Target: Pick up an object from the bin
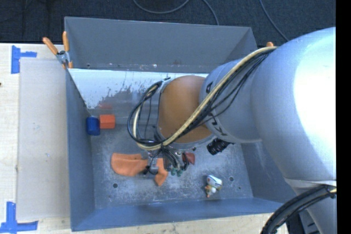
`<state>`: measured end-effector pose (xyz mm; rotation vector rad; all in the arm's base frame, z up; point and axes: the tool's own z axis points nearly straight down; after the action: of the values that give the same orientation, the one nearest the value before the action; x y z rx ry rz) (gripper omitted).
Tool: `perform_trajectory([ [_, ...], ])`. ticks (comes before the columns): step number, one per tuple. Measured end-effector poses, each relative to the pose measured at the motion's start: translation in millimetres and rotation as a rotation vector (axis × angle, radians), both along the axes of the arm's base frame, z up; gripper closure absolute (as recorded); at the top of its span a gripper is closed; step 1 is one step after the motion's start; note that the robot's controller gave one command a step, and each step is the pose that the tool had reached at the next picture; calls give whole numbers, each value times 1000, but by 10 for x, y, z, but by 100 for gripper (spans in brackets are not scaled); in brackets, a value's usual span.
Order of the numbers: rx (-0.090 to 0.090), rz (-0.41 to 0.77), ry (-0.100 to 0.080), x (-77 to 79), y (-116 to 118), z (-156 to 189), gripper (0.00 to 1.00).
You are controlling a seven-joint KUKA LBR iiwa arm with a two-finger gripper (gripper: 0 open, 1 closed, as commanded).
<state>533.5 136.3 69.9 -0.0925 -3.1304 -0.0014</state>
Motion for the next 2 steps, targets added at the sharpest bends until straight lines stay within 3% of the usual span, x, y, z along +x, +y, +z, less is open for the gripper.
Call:
perform_trajectory([
  [2,0,-2,0,0,-1,0,100],
])
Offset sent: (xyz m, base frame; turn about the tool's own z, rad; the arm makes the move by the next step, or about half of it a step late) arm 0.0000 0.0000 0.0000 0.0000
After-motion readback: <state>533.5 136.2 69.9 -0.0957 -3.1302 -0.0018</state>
